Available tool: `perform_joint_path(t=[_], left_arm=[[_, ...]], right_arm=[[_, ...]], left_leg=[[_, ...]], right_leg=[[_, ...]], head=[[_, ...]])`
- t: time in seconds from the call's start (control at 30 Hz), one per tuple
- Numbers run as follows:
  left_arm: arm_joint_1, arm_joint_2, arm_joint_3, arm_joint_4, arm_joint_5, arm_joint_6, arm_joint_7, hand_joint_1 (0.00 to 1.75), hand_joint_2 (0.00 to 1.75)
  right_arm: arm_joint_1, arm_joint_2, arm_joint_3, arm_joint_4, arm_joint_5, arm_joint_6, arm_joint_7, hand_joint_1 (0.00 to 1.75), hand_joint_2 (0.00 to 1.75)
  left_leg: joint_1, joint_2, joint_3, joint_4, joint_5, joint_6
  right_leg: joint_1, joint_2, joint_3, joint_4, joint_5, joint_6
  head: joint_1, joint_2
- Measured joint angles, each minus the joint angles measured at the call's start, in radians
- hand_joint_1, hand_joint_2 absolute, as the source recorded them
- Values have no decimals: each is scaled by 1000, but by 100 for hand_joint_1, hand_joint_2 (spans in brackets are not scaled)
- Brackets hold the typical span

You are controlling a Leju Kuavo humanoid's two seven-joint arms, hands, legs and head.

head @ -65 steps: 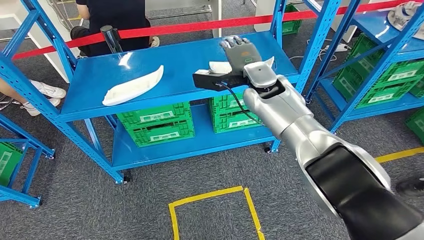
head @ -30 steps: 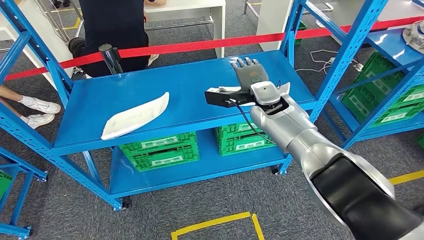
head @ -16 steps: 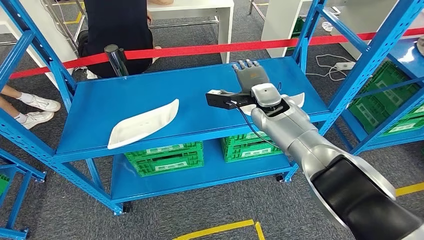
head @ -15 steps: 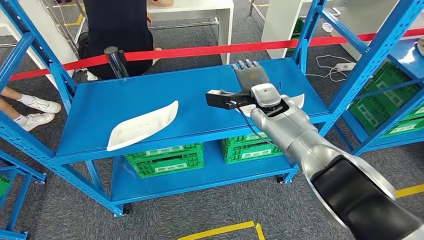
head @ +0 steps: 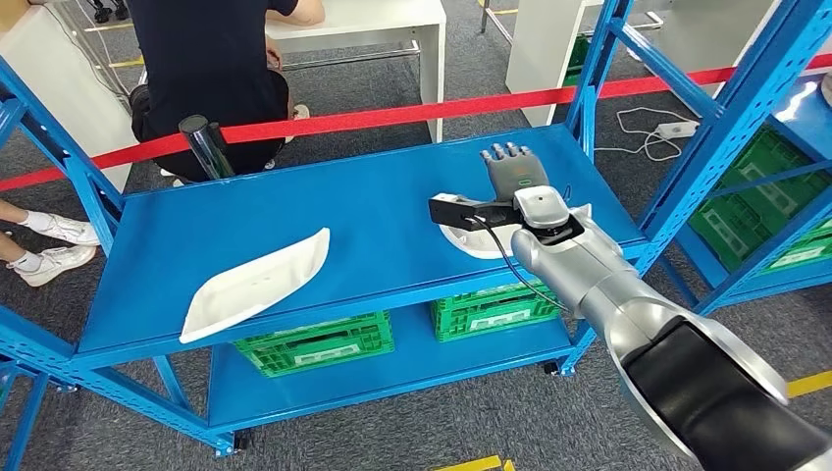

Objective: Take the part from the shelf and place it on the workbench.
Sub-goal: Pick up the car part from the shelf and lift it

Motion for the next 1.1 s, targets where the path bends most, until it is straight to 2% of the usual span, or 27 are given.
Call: perform_joint_path(t=[0.03, 0.07, 0.1, 0.13, 0.23, 0.27, 0.43, 0.47, 0.5, 0.6, 0.63, 1.0, 1.1], left_arm=[[-1, 0, 0, 0, -1, 0, 0, 0, 0], [-2, 0, 0, 1, -2, 0, 0, 0, 0], [-3, -1, 0, 1, -3, 0, 0, 0, 0], [-4, -2, 0, 0, -3, 0, 1, 0, 0], [-5, -5, 1, 1, -3, 0, 4, 0, 0], [-6, -5, 3, 1, -2, 0, 4, 0, 0], [-2, -9, 7, 1, -3, 0, 5, 0, 0], [-1, -9, 7, 1, -3, 0, 6, 0, 0], [-1, -9, 8, 1, -4, 0, 6, 0, 0], [-2, -9, 8, 0, -5, 0, 6, 0, 0], [-2, -9, 8, 0, -6, 0, 6, 0, 0], [-2, -9, 13, 0, -6, 0, 6, 0, 0], [-2, -10, 14, 0, -7, 0, 6, 0, 0]], right_arm=[[1, -3, 0, 1, -1, -1, 2, 0, 0], [4, -7, 0, 2, -3, -2, 5, 0, 0], [6, -12, 1, 3, -6, -4, 8, 0, 0], [11, -19, 1, 3, -10, -7, 10, 0, 0], [33, -45, 2, 4, -21, -26, 4, 0, 0], [43, -56, 2, 4, -26, -32, 0, 0, 0], [136, -105, 2, -31, -61, -50, -1, 0, 0], [155, -111, 2, -41, -67, -52, 0, 0, 0], [172, -117, 2, -50, -72, -54, 1, 0, 0], [208, -132, 3, -74, -80, -55, 5, 0, 0], [215, -136, 3, -81, -82, -55, 7, 0, 0], [231, -155, 3, -111, -92, -47, 11, 0, 0], [240, -158, 3, -122, -124, -34, 2, 0, 131]], left_leg=[[-1, 0, 10, -39, 30, 6], [-3, 0, 15, -56, 43, 12], [-5, -1, 19, -56, 37, 17], [-5, -3, 25, -59, 45, 19], [-2, -10, 37, -69, 46, 16], [-2, -13, 38, -69, 43, 18], [-5, -20, 41, -68, 28, 34], [-7, -20, 40, -68, 26, 36], [-8, -19, 40, -67, 25, 38], [-12, -17, 41, -65, 24, 40], [-12, -16, 42, -66, 24, 40], [-10, -15, 52, -67, 25, 39], [-9, -15, 52, -67, 25, 39]], right_leg=[[1, 1, 6, -1, -9, 6], [1, 3, 9, -2, -15, 12], [2, 4, 15, -7, -19, 19], [2, 3, 22, -12, -22, 22], [6, 2, 39, -26, -18, 8], [6, 0, 42, -28, -15, 3], [5, -5, 52, -37, -18, 2], [4, -6, 55, -43, -22, 3], [2, -6, 58, -48, -26, 9], [-2, -5, 64, -56, -31, 33], [-3, -5, 64, -57, -32, 36], [-1, -5, 71, -54, -31, 36], [0, -5, 71, -54, -32, 36]], head=[[0, 0], [1, 0], [2, 0], [2, 0], [4, 0], [5, 0], [5, 0], [5, 0], [5, 0], [5, 0], [5, 0], [5, 0], [5, 0]])
